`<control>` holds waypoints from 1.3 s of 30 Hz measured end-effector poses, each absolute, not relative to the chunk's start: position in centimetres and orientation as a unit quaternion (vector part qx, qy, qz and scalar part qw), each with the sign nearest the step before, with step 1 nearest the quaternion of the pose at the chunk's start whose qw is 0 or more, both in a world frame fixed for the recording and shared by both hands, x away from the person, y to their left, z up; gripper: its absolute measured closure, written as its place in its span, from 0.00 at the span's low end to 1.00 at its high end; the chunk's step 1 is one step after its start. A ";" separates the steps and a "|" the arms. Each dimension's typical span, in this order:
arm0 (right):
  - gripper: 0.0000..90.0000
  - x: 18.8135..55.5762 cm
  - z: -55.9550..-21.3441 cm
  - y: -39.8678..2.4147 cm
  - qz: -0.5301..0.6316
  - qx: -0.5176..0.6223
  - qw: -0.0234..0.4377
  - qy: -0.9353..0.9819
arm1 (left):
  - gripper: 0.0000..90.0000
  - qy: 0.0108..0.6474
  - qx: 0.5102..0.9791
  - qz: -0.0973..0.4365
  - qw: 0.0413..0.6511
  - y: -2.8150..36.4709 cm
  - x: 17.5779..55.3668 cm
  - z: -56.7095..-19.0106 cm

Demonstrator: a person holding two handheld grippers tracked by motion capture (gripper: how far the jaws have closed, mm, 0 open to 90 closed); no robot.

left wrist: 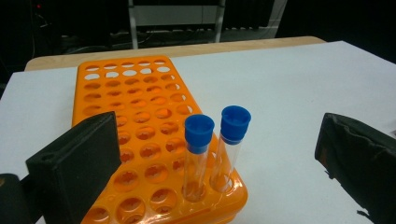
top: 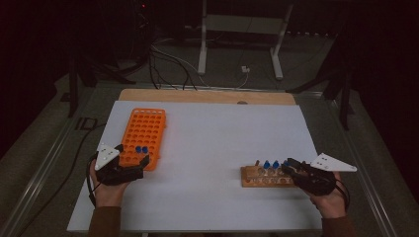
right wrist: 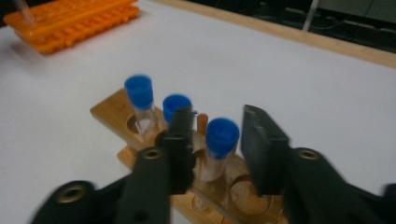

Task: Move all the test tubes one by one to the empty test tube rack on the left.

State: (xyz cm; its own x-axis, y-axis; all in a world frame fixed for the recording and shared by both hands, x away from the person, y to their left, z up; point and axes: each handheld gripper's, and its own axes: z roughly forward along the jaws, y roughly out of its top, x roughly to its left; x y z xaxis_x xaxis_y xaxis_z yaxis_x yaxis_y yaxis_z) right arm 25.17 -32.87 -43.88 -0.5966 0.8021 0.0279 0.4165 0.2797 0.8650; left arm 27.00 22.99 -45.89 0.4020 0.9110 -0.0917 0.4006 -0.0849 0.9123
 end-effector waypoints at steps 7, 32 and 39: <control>0.83 25.5 -44.5 -32.6 0.444 0.394 0.205 0.778 | 0.01 0.479 0.688 0.265 0.477 22.9 27.0 -46.0; 0.86 25.8 -43.6 -32.8 0.453 0.408 0.197 0.767 | 0.01 0.474 0.690 0.263 0.480 22.6 27.0 -45.8; 0.86 25.9 -41.1 -33.4 0.482 0.410 0.198 0.749 | 0.01 0.464 0.694 0.262 0.484 22.3 26.8 -45.3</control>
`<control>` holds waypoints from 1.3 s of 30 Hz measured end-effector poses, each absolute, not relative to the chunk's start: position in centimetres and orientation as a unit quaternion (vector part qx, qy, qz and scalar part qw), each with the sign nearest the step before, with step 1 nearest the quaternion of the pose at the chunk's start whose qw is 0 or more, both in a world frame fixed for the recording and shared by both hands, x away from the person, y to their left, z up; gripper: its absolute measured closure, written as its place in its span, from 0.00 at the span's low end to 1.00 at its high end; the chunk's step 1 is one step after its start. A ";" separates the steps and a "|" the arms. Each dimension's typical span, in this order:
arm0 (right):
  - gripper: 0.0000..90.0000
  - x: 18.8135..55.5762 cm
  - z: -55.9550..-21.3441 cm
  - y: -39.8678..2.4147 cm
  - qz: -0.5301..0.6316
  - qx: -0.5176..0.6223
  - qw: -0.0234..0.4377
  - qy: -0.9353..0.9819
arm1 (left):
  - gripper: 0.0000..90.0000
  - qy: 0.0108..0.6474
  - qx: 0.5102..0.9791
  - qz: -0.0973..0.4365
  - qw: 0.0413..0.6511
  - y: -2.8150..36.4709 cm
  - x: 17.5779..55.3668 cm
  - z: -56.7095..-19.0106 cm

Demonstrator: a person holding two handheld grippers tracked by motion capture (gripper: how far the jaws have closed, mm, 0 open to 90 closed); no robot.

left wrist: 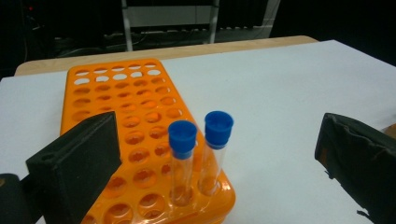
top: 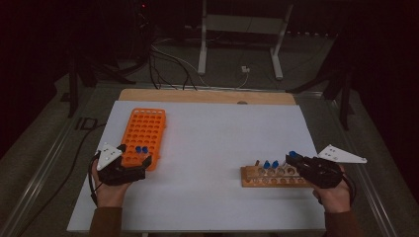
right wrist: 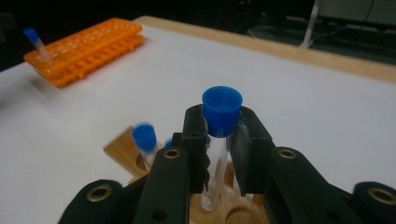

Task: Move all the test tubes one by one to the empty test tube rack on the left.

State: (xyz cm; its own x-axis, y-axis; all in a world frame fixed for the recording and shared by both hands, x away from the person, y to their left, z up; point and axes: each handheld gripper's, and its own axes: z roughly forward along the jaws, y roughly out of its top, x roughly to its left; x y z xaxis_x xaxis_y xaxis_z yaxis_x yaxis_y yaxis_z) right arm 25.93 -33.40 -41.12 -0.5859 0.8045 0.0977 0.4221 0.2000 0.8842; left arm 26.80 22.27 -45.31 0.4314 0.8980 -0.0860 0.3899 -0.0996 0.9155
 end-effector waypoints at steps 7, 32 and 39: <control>0.86 26.2 -38.3 -33.1 0.495 0.395 0.223 0.741 | 0.01 0.447 0.703 0.268 0.484 21.3 26.6 -44.6; 0.86 29.4 -39.2 -24.6 0.508 0.355 0.181 0.764 | 0.01 0.384 0.738 0.238 0.501 13.5 26.8 -43.2; 0.86 29.5 -39.8 -21.9 0.509 0.340 0.166 0.773 | 0.01 0.369 0.746 0.224 0.507 10.9 27.1 -43.1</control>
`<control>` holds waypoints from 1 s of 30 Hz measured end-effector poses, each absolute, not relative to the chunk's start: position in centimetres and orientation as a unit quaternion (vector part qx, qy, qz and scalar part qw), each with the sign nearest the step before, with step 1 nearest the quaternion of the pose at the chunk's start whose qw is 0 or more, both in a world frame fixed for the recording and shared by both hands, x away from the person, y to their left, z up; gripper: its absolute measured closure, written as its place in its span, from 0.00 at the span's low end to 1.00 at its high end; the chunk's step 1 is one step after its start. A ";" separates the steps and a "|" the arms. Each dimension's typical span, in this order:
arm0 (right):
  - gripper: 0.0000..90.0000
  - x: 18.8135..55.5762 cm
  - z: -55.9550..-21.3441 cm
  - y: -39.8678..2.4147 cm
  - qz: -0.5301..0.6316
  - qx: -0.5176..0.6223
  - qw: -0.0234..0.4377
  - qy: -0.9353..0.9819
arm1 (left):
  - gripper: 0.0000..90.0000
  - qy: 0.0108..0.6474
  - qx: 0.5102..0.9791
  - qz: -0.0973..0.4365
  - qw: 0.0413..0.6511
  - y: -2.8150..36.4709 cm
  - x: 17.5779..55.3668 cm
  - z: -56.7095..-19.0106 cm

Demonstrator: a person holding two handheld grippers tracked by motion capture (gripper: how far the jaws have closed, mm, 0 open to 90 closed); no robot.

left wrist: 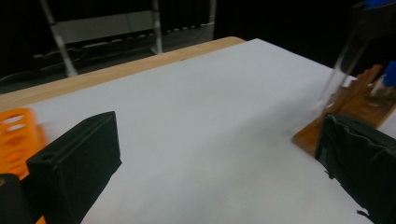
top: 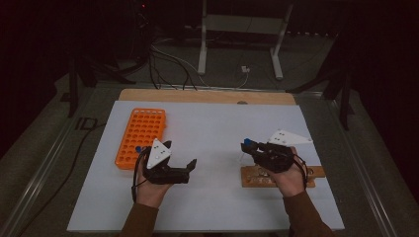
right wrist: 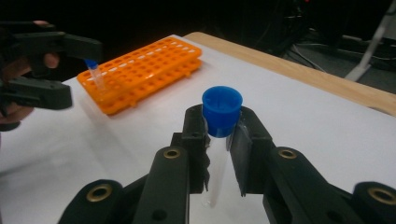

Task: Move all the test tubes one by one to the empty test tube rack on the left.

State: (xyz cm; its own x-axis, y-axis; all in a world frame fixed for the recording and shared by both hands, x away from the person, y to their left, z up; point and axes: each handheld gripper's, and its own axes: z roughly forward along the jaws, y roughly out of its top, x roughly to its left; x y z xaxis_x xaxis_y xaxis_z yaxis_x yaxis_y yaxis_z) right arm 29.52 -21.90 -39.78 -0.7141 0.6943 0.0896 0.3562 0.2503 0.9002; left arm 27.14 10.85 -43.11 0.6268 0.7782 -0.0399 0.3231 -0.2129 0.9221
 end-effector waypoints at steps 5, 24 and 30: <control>0.86 29.4 -40.1 -20.2 0.511 0.329 0.155 0.779 | 0.01 0.350 0.757 0.210 0.511 9.0 27.2 -43.0; 0.86 29.2 -40.9 -16.5 0.519 0.305 0.122 0.789 | 0.35 0.308 0.783 0.191 0.506 4.1 27.1 -43.6; 0.86 29.0 -41.0 -16.2 0.523 0.301 0.117 0.789 | 0.66 0.306 0.788 0.184 0.502 3.9 27.2 -43.9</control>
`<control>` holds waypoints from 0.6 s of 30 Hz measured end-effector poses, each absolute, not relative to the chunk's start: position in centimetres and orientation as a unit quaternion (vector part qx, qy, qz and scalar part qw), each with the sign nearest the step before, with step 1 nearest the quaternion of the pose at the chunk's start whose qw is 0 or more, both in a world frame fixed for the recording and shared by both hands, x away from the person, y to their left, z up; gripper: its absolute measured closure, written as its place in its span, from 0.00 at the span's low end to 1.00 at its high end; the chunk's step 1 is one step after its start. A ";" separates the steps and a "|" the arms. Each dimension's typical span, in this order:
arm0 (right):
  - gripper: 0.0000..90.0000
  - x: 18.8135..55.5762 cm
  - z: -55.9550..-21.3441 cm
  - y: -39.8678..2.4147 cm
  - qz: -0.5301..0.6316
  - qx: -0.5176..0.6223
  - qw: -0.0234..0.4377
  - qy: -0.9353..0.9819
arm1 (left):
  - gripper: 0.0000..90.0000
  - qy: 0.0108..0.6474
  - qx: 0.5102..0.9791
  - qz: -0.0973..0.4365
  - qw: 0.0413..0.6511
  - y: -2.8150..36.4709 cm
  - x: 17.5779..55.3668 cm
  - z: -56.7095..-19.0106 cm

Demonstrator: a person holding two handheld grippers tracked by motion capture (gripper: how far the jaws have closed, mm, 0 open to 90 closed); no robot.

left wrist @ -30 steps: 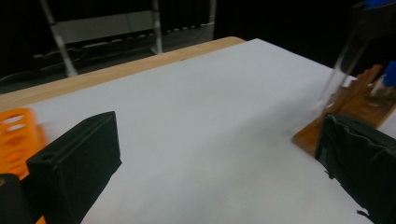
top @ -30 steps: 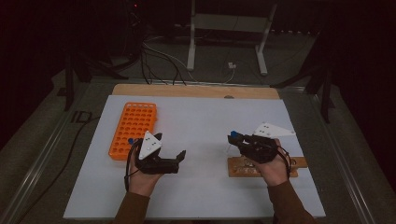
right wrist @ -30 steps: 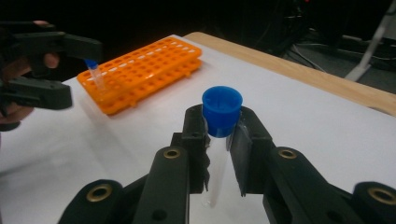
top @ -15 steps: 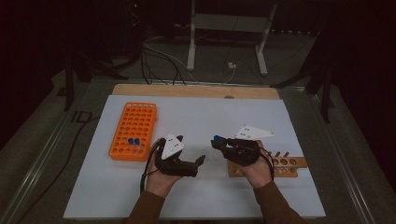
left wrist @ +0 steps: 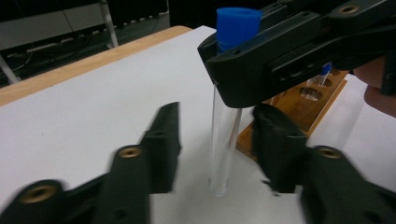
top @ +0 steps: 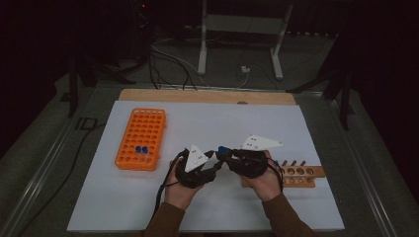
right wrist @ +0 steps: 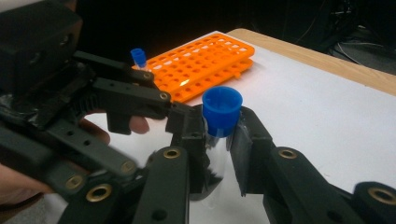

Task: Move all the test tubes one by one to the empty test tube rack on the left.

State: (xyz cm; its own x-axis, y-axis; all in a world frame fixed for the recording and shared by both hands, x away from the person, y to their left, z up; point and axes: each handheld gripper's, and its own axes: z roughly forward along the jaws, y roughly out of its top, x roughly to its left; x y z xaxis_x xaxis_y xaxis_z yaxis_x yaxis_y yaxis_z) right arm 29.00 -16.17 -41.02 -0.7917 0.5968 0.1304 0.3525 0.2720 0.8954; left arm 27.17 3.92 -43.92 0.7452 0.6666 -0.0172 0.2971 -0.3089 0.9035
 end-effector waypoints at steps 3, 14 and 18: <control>0.86 29.0 -41.0 -16.1 0.523 0.300 0.116 0.789 | 0.76 0.304 0.789 0.177 0.504 3.9 27.2 -44.0; 0.61 29.2 -41.1 -16.7 0.535 0.292 0.092 0.787 | 0.86 0.303 0.790 0.168 0.506 4.2 27.4 -44.2; 0.33 29.2 -41.0 -17.2 0.529 0.307 0.107 0.784 | 0.86 0.313 0.786 0.169 0.505 4.8 27.6 -44.4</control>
State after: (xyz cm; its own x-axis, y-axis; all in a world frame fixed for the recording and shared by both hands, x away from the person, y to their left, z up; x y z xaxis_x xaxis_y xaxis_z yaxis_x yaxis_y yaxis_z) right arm 29.17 -17.24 -40.99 -0.7890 0.5937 0.1579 0.3680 0.2510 0.8953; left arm 27.58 4.82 -44.35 0.7465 0.6634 -0.0504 0.3222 -0.2942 0.8998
